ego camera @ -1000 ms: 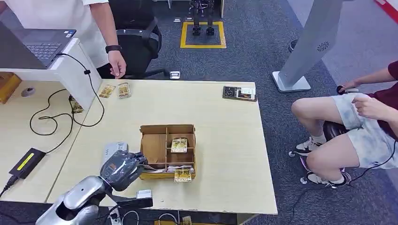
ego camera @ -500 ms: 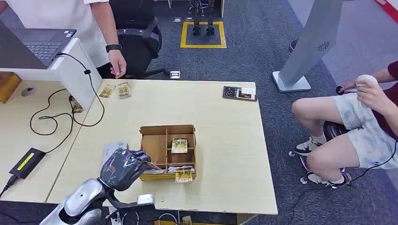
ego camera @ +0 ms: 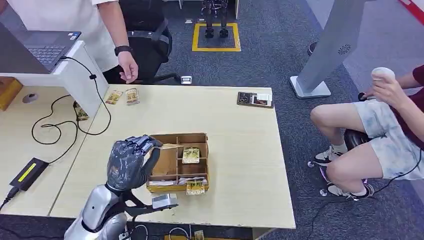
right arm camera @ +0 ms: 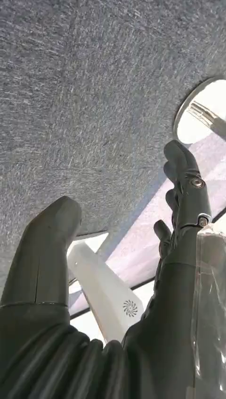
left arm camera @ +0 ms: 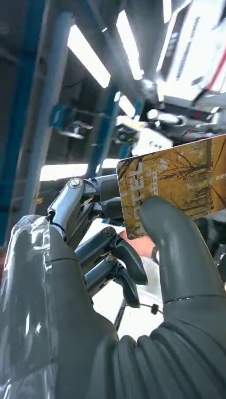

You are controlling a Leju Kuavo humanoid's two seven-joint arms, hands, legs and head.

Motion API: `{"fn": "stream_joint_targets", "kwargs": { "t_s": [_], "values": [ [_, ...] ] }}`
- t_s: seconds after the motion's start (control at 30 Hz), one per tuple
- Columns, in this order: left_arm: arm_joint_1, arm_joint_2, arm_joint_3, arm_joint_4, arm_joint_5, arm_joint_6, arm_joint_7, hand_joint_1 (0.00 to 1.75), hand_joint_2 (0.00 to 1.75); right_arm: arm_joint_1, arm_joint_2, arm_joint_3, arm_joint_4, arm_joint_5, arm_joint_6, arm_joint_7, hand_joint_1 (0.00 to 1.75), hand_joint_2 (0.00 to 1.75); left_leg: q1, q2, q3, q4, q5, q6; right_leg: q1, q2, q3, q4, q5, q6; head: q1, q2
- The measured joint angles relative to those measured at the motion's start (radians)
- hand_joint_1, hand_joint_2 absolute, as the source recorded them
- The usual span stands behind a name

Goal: Pass the card to the sensor for recognition and then transmit it.

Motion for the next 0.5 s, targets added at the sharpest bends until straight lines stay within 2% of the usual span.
{"fn": "stream_joint_targets", "kwargs": {
  "t_s": [0.13, 0.27, 0.5],
  "values": [
    [-0.013, -0.053, 0.02, 0.0, -0.005, 0.038, 0.023, 1.75, 1.75, 0.003, 0.012, 0.0, -0.012, 0.0, 0.004, 0.012, 0.0, 1.75, 0.0, 0.0, 0.0, 0.0, 0.0, 0.0, 0.0, 0.0, 0.0, 0.0, 0.0, 0.0, 0.0, 0.0],
    [-0.049, -0.104, 0.033, 0.006, 0.002, 0.032, 0.059, 1.75, 1.75, 0.006, 0.021, 0.007, -0.022, 0.0, 0.008, 0.02, 0.0, 1.75, 0.0, 0.0, 0.0, 0.0, 0.0, 0.0, 0.0, 0.0, 0.0, 0.0, 0.0, 0.0, 0.0, 0.0],
    [-0.121, -0.14, 0.05, 0.061, -0.054, 0.0, 0.117, 1.75, 1.75, 0.003, 0.023, 0.031, -0.021, 0.0, 0.006, 0.029, 0.0, 1.75, 0.0, 0.0, 0.0, 0.0, 0.0, 0.0, 0.0, 0.0, 0.0, 0.0, 0.0, 0.0, 0.0, 0.0]
  ]
}}
